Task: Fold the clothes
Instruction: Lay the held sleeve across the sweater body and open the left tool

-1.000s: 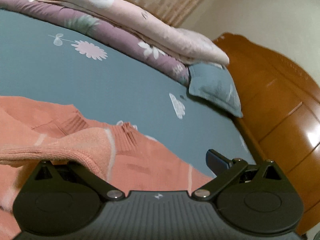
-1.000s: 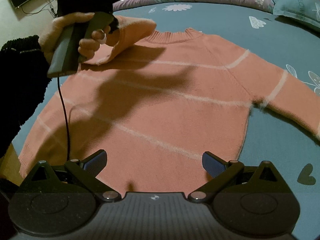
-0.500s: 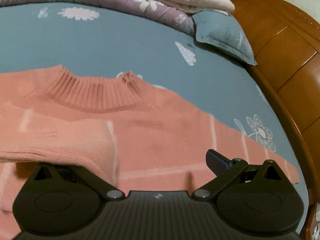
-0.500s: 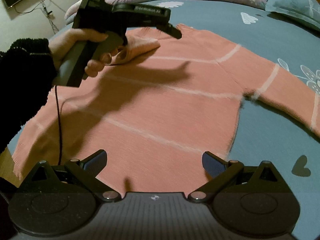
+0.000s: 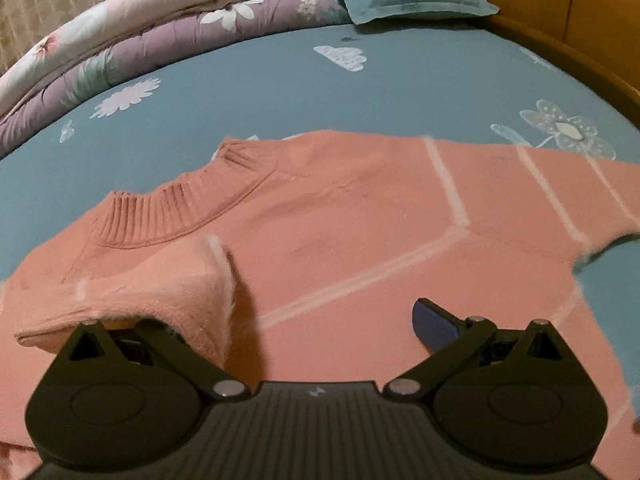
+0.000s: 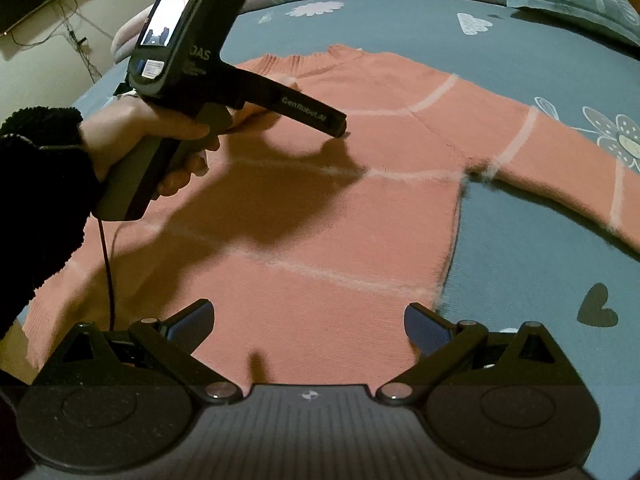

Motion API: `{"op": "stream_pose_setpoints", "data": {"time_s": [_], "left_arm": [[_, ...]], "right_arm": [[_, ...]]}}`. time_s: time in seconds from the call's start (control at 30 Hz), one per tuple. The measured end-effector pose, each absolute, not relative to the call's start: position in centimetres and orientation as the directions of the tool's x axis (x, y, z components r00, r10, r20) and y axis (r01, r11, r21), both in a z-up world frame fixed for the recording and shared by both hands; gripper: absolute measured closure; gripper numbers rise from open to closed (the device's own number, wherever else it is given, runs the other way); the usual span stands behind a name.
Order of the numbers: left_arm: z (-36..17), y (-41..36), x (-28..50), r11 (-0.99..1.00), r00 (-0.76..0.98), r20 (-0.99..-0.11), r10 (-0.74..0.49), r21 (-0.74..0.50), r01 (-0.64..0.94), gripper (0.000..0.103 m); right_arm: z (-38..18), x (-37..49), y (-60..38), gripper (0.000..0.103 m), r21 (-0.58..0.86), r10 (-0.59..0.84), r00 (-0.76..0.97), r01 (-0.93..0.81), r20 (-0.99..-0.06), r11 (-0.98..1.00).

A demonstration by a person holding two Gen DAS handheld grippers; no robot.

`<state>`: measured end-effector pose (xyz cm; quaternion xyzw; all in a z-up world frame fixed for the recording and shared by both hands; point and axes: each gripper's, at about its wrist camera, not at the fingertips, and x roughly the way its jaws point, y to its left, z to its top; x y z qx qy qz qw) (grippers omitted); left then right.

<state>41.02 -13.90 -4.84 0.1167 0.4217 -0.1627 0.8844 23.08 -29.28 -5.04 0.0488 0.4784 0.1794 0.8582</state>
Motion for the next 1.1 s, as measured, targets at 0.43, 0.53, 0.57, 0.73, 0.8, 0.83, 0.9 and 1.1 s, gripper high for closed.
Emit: {"op": "stream_pose_setpoints", "data": {"time_s": [0.43, 0.53, 0.57, 0.73, 0.8, 0.83, 0.9, 1.1], "left_arm": [[-3.9, -10.2, 43.2, 0.894, 0.438, -0.790, -0.428, -0.301, 0.331, 0.001], [-4.1, -6.8, 42.6, 0.830, 0.439, -0.706, -0.556, -0.495, 0.255, 0.001], [-4.1, -6.1, 42.2, 0.817, 0.443, -0.689, -0.574, -0.523, 0.244, 0.001], [-3.9, -3.7, 41.3, 0.808, 0.523, -0.637, -0.566, -0.555, 0.198, 0.001], [-3.9, -3.6, 41.8, 0.806, 0.546, -0.625, -0.558, -0.564, 0.178, 0.001], [-3.9, -3.5, 42.0, 0.806, 0.558, -0.619, -0.553, -0.567, 0.169, 0.001], [-3.5, -4.4, 42.1, 0.804, 0.575, -0.601, -0.555, -0.564, 0.187, 0.001], [-2.9, -9.9, 41.2, 0.802, 0.534, -0.598, -0.598, -0.448, 0.396, 0.001]], "right_arm": [[-5.1, 23.1, -29.4, 0.000, 0.265, 0.353, 0.484, -0.243, -0.800, 0.933], [-5.3, 23.1, -29.6, 0.000, 0.259, 0.342, 0.485, -0.232, -0.805, 0.938], [-5.3, 23.2, -29.6, 0.000, 0.259, 0.340, 0.486, -0.229, -0.805, 0.938], [-5.4, 23.3, -29.6, 0.000, 0.277, 0.355, 0.489, -0.226, -0.797, 0.934], [-5.4, 23.4, -29.4, 0.000, 0.277, 0.359, 0.487, -0.233, -0.796, 0.932], [-5.4, 23.4, -29.3, 0.000, 0.274, 0.358, 0.487, -0.237, -0.797, 0.932], [-5.4, 23.3, -29.3, 0.000, 0.272, 0.359, 0.488, -0.243, -0.795, 0.931], [-5.2, 22.8, -29.7, 0.000, 0.271, 0.349, 0.491, -0.224, -0.798, 0.936]]}}
